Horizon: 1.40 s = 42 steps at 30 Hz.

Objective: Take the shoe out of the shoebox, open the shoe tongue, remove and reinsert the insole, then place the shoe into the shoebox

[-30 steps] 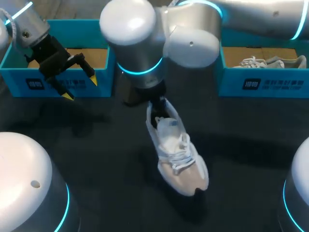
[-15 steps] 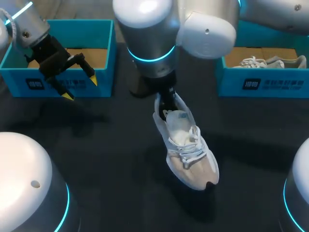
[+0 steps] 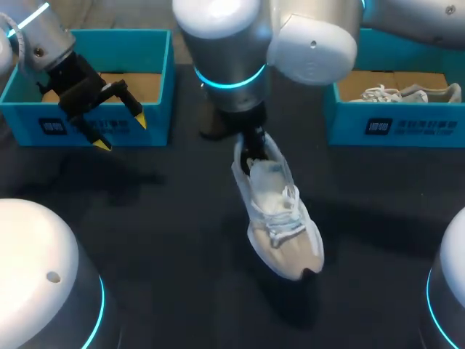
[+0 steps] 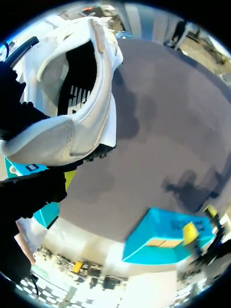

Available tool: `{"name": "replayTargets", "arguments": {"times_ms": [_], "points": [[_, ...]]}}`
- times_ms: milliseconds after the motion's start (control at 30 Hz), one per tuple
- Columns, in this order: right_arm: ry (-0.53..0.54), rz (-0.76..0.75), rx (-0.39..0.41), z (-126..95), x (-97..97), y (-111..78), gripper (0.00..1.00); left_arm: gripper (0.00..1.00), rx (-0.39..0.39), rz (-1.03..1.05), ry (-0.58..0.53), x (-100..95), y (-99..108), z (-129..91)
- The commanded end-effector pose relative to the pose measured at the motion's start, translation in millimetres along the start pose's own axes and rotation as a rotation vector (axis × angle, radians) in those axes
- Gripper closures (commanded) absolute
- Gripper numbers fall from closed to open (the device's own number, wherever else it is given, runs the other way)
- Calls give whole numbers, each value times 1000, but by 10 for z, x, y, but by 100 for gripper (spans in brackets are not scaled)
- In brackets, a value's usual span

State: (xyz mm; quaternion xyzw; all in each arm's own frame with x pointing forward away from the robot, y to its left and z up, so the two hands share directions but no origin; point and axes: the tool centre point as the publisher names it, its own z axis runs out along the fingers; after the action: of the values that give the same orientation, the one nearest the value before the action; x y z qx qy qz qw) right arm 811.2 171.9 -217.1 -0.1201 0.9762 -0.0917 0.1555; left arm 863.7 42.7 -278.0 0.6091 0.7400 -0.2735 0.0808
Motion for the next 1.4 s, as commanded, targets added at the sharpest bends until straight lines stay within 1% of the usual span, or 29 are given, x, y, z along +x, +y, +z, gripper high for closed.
{"name": "replayTargets", "arguments": {"times_ms": [33, 67, 100, 133, 300, 433, 567, 700, 867, 967, 1400], "points": [[-23, -8, -29, -126, -71, -304, 100, 0, -3, 0, 2, -1, -7, 1], [-23, -8, -29, -126, -71, -304, 100, 0, -3, 0, 2, -1, -7, 1], [-30, -7, -36, -168, -132, -464, 100, 0, -3, 0, 2, -1, -7, 1], [-33, 0, -41, -175, -168, -536, 100, 0, -3, 0, 2, -1, -7, 1], [-24, 4, -36, -191, -378, -845, 100, 0, -3, 0, 2, -1, -7, 1], [-19, -7, -6, -186, -537, -1048, 100, 0, -3, 0, 2, -1, -7, 1], [-12, -4, 13, -126, -694, -1242, 100, 0, -3, 0, 2, -1, -7, 1], [-4, -10, 21, -39, -854, -1398, 100, 0, -3, 0, 2, -1, -7, 1], [9, -19, 49, 76, -1014, -1608, 100, 0, -3, 0, 2, -1, -7, 1], [5, -14, 42, 107, -1117, -1780, 100, 0, -3, 0, 2, -1, -7, 1], [5, -14, 42, 107, -1117, -1780, 100, 0, -3, 0, 2, -1, -7, 1]]}}
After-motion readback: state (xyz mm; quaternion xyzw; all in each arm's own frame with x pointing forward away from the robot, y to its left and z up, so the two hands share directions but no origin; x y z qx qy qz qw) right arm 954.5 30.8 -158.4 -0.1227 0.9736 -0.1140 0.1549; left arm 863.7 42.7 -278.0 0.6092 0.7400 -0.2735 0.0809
